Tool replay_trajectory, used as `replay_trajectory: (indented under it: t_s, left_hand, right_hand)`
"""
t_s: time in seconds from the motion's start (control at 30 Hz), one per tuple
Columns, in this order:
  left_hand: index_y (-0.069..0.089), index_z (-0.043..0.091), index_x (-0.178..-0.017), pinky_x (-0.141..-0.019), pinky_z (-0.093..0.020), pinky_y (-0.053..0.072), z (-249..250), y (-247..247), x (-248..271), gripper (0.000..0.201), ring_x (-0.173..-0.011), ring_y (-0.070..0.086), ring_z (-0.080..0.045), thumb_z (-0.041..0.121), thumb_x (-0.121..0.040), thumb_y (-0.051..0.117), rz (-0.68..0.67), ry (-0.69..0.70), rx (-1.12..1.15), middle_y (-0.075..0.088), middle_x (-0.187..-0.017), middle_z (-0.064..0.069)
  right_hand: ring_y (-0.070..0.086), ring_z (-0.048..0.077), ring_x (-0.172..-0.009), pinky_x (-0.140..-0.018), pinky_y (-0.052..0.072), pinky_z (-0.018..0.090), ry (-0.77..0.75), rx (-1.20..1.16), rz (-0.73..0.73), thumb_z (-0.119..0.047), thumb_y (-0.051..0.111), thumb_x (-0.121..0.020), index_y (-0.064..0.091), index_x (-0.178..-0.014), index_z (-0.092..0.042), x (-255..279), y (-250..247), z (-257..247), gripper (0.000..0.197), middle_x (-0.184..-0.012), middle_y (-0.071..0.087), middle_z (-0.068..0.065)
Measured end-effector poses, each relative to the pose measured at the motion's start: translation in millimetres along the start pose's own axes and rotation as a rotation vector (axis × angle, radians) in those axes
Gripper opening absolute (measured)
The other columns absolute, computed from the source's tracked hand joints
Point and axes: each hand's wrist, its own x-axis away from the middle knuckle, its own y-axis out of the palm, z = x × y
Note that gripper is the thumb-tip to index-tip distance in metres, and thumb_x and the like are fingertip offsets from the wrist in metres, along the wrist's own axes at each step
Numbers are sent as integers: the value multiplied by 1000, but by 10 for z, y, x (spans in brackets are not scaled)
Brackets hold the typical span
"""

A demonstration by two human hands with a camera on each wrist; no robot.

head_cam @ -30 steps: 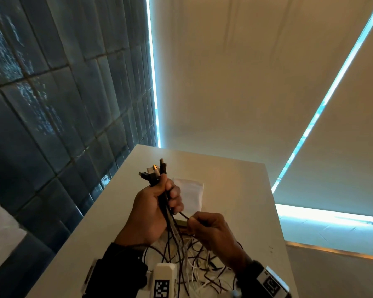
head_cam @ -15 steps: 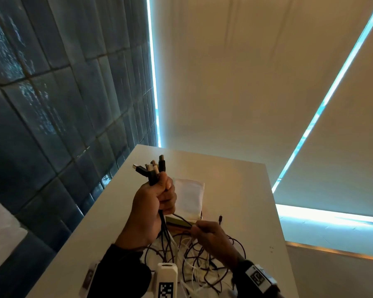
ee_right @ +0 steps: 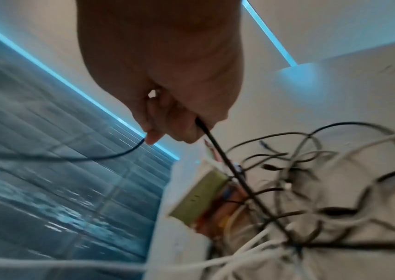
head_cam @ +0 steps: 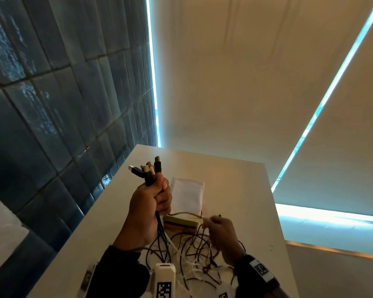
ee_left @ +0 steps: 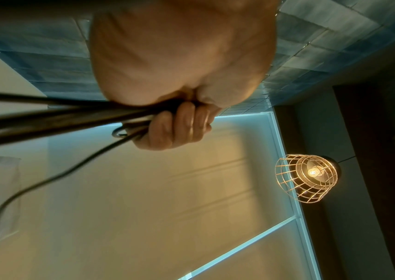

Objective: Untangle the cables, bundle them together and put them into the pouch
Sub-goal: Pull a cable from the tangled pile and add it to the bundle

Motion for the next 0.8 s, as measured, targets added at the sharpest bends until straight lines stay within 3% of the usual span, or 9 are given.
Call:
replay_trajectory:
  t_s: [0.1, 0.27, 0.33, 0.43, 0.5, 0.6, 0.7, 0.8]
  left_hand:
    - [43, 12, -70, -42, -23, 18, -26, 6, -30, 35, -39, 26, -9, 25, -101, 36, 44, 2, -95, 36, -48, 0]
    - [47, 10, -74, -45, -25, 29, -64, 71, -3, 34, -49, 43, -16, 25, -103, 35, 122, -10, -234, 65, -62, -10]
    - [51, 9, -79, -52, -29, 40, -54, 94, 14, 34, -62, 58, -23, 27, -103, 34, 138, 2, -264, 72, -76, -14]
    - [49, 11, -77, -73, -39, 54, 0, 115, 45, 37, -88, 68, -33, 29, -103, 30, 75, -10, -123, 73, -97, -20]
    - [45, 12, -74, -78, -43, 55, 58, 122, 73, 37, -89, 69, -34, 29, -102, 30, 11, -21, 40, 71, -99, -25]
    - [44, 13, -72, -67, -37, 53, 105, 119, 76, 35, -64, 62, -25, 29, -101, 34, -19, 32, 100, 67, -77, -18]
    - [44, 13, -68, -49, -27, 34, 123, 132, 43, 34, -48, 33, -14, 29, -98, 38, -58, 57, 95, 43, -56, -3]
    - [46, 15, -62, -46, -26, 21, 113, 140, 42, 39, -45, 23, -11, 27, -97, 39, -71, 53, 61, 30, -52, 2]
  right_hand:
    - [30, 8, -39, -37, 25, 20, -85, -257, -25, -11, 55, -95, 63, -76, 0, 108, 61, -476, 23, -50, 36, 0]
    - [18, 11, -42, -41, 15, 20, -285, -349, -178, -8, 54, -95, 61, -79, 2, 312, 126, -979, 19, -53, 23, 4]
    - [23, 9, -40, -39, 20, 18, -317, -346, -287, -4, 51, -95, 59, -78, 4, 413, 127, -1088, 20, -49, 28, 3]
    - [45, -2, -37, -41, 36, 8, -273, -334, -430, 6, 44, -95, 56, -75, 0, 487, 131, -1074, 24, -44, 49, -10]
    - [45, 0, -41, -43, 36, 10, -257, -333, -454, 2, 53, -93, 60, -71, 0, 480, 140, -986, 23, -51, 54, -7]
    - [29, 9, -42, -41, 24, 19, -194, -282, -447, -19, 63, -86, 67, -70, -11, 409, 120, -767, 18, -53, 39, 2]
    - [25, 8, -42, -41, 22, 19, -137, -232, -468, -18, 60, -91, 64, -73, -10, 345, 107, -600, 20, -53, 34, 1]
    - [28, 8, -45, -43, 22, 19, -134, -144, -456, -14, 57, -94, 65, -77, -3, 276, 101, -504, 22, -56, 37, 3]
